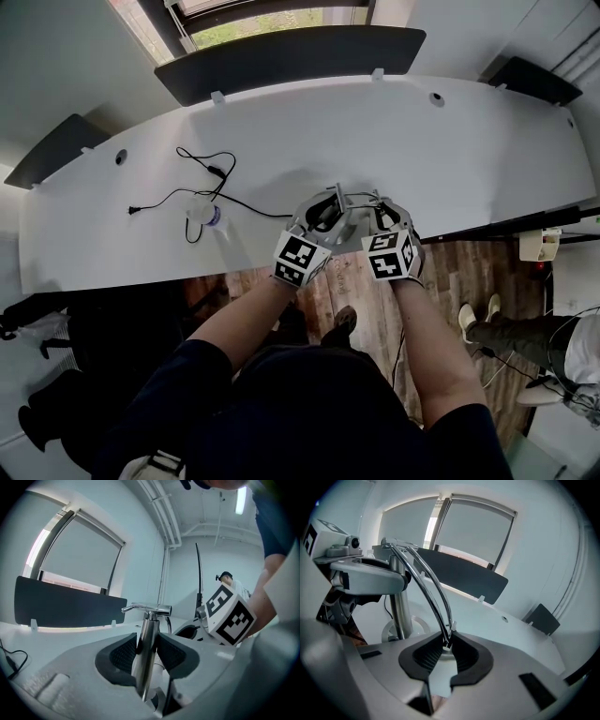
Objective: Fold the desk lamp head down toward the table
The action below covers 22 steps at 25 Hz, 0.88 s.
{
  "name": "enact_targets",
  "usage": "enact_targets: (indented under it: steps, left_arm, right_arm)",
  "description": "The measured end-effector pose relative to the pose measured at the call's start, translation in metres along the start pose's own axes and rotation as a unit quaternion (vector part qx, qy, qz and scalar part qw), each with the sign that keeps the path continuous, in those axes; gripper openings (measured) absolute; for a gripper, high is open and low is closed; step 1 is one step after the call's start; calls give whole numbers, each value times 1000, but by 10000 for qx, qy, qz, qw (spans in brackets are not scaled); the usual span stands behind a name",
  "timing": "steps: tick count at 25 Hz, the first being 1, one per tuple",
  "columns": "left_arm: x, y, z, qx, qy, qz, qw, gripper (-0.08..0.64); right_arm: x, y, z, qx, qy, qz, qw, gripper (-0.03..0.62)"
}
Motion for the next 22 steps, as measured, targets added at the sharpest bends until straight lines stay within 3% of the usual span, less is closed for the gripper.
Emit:
enact_targets:
  steps: [12, 15, 22]
  left_arm:
    - [-1, 3, 3, 115, 207, -196, 9995, 126]
    - [-4, 7, 7, 150, 245, -245, 9993, 126]
    - [-24, 10, 10, 60, 518, -340, 9981, 126]
  right_arm:
    - [-2, 0, 1, 117, 194, -19, 9997, 79]
    - [-12, -1, 5, 193, 123, 113, 9997, 123]
    - [-43, -3, -7, -32, 192, 513, 9985, 123]
Point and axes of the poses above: the fingertips, and each gripper's own axes: x forward along the fingers, z to its right, y out of its top, the point moved 8 cm from there along -x, backward along the fingers, and after that the axes turned 3 degrees about y, right-handed, at the moved point
